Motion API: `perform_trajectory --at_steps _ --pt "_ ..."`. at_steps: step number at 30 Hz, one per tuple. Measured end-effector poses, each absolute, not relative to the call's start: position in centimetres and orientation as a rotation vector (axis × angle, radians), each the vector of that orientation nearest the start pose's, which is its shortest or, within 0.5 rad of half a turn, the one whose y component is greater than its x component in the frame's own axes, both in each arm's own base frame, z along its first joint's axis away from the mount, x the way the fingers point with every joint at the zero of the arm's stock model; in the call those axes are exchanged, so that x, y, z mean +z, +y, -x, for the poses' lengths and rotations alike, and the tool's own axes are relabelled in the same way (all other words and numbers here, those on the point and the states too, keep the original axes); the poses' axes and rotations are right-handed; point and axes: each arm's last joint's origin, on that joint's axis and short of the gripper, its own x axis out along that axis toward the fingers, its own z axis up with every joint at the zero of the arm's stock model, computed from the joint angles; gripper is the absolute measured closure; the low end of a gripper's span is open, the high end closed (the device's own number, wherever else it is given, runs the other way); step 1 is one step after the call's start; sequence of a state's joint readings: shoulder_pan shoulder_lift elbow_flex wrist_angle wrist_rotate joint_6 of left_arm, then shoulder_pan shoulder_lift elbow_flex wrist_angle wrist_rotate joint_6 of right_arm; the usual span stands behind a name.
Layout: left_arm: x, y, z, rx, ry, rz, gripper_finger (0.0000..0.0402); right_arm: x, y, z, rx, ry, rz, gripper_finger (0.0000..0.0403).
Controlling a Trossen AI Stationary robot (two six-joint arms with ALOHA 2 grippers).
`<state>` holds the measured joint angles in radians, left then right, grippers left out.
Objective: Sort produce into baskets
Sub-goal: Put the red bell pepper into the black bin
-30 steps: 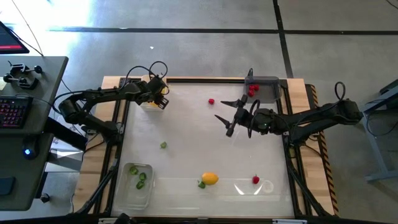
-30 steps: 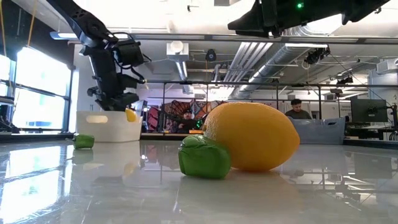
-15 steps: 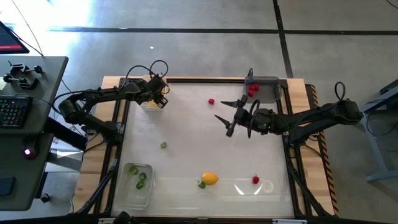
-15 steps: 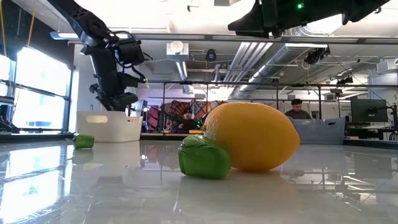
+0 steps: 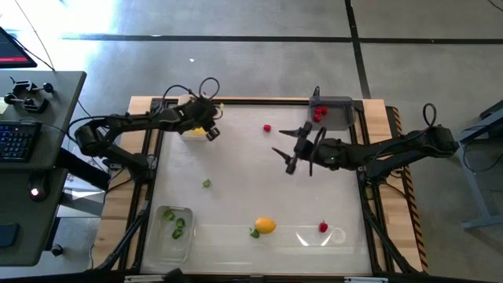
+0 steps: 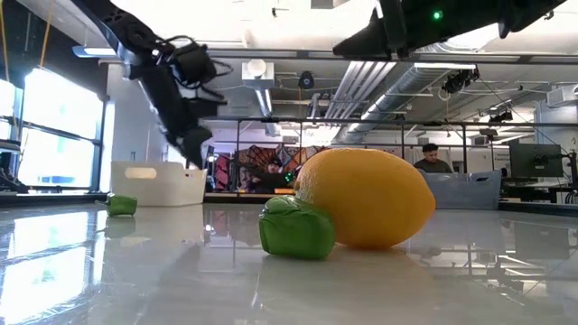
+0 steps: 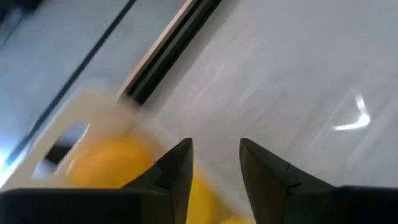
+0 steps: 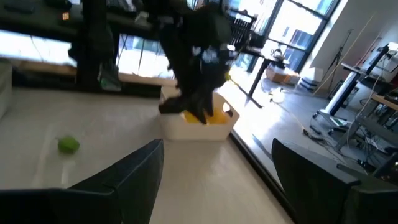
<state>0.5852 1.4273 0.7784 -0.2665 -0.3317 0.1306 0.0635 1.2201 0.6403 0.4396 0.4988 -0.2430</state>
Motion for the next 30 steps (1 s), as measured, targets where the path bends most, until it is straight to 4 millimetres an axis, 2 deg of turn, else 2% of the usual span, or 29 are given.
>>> perform_trajectory --at_steps 10,14,18,22,30 --pt "20.6 12.2 -26.3 0.455 0.717 -0.142 0.0314 24.3 -1.1 -25.7 -0.441 0.298 0.216 0.0112" --pt "20.7 10.8 -27.2 0.29 0.531 -0.168 0.0316 23.9 -2.2 -25.8 -0.447 0.306 0.131 0.0112" --pt "19.9 9.8 -26.9 0.176 0.34 -0.182 0.0316 22.7 -3.4 -26.4 -0.444 0.344 0.068 0.0112" --pt "19.0 8.7 -26.2 0.119 0.219 -0.139 0.0316 20.5 -4.9 -27.4 -0.5 0.394 0.001 0.0112" --pt "16.8 5.9 -24.6 0.024 0.17 -0.089 0.0316 16.7 -8.6 -29.3 -0.583 0.365 -0.04 0.0112"
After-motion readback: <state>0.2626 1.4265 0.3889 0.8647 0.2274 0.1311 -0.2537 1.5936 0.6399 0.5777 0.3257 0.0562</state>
